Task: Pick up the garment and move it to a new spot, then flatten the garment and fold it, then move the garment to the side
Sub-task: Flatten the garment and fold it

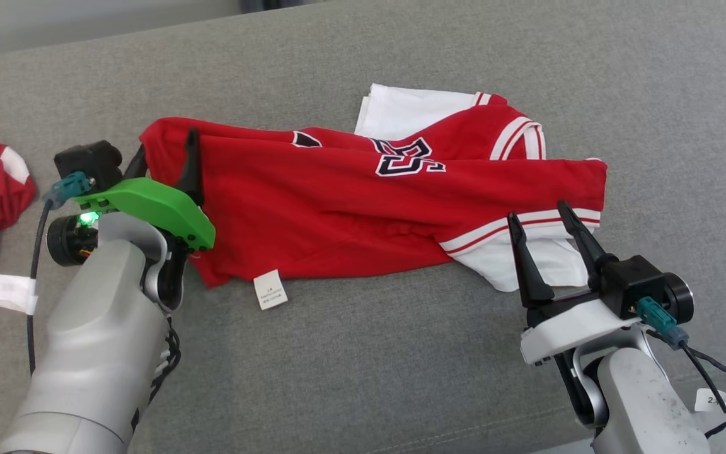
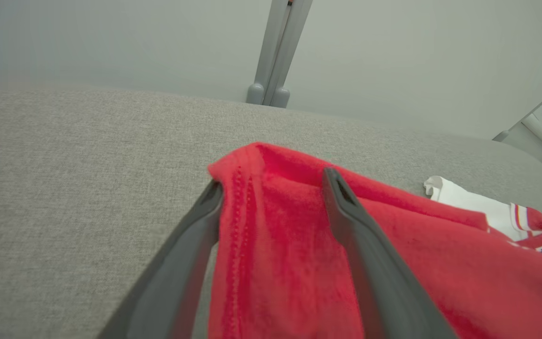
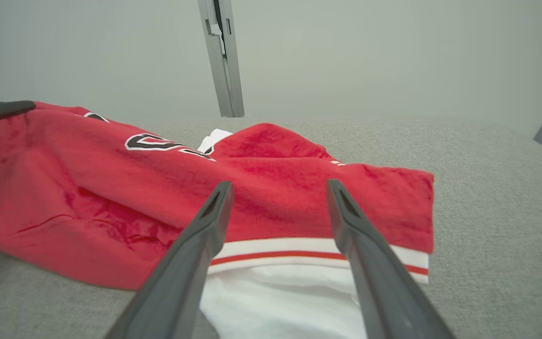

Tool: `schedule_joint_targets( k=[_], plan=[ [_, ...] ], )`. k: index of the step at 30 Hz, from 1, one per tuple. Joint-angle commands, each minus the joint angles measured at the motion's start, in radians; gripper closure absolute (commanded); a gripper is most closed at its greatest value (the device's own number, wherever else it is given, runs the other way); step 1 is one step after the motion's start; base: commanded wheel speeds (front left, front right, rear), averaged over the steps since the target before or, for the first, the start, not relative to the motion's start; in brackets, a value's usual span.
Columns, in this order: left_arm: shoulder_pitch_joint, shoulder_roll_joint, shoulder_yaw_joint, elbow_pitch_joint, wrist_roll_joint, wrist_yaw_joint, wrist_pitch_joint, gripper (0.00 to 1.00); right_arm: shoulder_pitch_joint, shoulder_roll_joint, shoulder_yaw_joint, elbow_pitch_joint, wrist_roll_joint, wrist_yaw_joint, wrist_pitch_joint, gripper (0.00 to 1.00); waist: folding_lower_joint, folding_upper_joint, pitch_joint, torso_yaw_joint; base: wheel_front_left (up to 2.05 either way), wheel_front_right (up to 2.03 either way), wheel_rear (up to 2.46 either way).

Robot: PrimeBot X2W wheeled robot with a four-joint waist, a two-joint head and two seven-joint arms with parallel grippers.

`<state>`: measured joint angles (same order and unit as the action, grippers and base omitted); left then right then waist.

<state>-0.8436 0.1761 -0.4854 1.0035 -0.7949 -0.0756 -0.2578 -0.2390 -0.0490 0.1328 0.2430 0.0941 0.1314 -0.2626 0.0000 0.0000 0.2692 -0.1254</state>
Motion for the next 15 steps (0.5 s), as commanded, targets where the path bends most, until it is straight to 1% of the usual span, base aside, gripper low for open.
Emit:
schedule_joint_targets(
  k=[1, 4, 9, 11, 15],
  plan=[
    [0.024, 0.000, -0.002, 0.002, 0.013, -0.007, -0.007, 0.00, 0.007, -0.002, -0.004, 0.003, 0.001, -0.001, -0.003, 0.00, 0.0000, 0.0000, -0.034, 0.035, 0.00, 0.00, 0.00],
    [0.058, -0.005, 0.019, -0.023, 0.013, -0.013, -0.009, 0.00, 0.018, -0.002, -0.009, 0.006, 0.005, -0.001, -0.003, 0.00, 0.0000, 0.0000, -0.064, 0.059, 0.00, 0.00, 0.00],
    [0.160, 0.006, 0.055, -0.103, 0.043, 0.000, -0.006, 0.00, 0.037, -0.002, -0.018, 0.010, 0.011, -0.001, -0.003, 0.00, 0.0000, 0.0000, -0.099, 0.085, 0.00, 0.00, 0.00],
    [0.204, 0.001, 0.060, -0.136, 0.060, 0.005, -0.006, 0.00, 0.044, -0.002, -0.019, 0.009, 0.015, -0.001, -0.003, 0.00, 0.0000, 0.0000, -0.108, 0.092, 0.00, 0.00, 0.00],
    [0.284, -0.019, 0.037, -0.165, 0.089, 0.007, -0.006, 0.00, 0.061, -0.002, -0.022, 0.005, 0.022, -0.001, -0.003, 0.00, 0.0000, 0.0000, -0.115, 0.099, 0.00, 0.00, 0.00]
  ],
)
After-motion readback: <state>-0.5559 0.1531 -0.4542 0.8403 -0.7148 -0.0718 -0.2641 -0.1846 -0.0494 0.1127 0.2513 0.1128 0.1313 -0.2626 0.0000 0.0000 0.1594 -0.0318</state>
